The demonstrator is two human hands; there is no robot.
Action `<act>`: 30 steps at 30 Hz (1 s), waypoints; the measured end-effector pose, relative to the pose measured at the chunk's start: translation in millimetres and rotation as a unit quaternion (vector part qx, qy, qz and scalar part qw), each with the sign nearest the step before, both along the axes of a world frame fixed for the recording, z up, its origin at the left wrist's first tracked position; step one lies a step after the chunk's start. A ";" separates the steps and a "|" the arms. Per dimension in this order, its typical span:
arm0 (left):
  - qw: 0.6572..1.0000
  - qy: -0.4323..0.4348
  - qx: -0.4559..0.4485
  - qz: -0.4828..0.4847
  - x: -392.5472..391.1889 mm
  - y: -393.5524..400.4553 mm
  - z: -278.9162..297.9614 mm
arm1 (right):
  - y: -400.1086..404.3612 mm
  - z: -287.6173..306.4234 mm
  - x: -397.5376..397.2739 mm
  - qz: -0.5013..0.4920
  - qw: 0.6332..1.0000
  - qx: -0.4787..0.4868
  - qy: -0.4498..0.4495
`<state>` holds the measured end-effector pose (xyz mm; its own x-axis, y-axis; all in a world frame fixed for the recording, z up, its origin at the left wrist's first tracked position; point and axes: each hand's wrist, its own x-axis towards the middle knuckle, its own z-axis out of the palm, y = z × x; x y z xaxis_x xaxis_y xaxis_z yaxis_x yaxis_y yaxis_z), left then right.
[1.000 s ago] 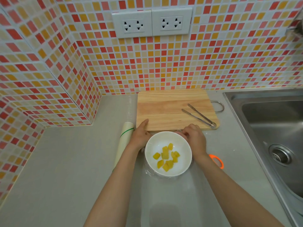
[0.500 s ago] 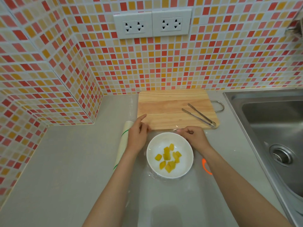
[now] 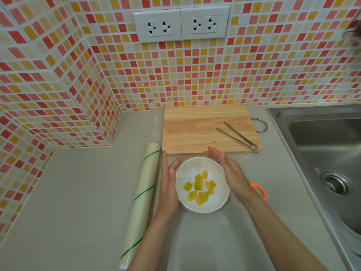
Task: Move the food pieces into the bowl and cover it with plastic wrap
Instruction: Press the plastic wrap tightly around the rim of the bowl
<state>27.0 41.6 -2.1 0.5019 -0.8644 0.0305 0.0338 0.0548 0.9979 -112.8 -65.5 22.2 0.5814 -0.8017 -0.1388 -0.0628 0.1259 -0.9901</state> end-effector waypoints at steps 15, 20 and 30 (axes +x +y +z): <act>0.984 0.161 0.042 0.061 -3.5 -18.7 -19.6 | -7.2 -33.3 1.4 0.018 0.970 0.235 -0.064; 0.983 0.138 0.034 0.115 -9.1 -17.9 -15.8 | -5.7 -38.4 3.5 -0.119 0.978 0.155 -0.066; 0.963 0.122 -0.020 0.238 -35.4 -16.5 -17.4 | 45.6 -50.2 13.7 -0.223 0.957 0.122 -0.137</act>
<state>-8.4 25.1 -19.5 0.8375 -0.5351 -0.1109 0.2293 0.1599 0.9601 -99.1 -19.9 -28.0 0.2305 -0.9419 -0.2442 0.3096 0.3089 -0.8993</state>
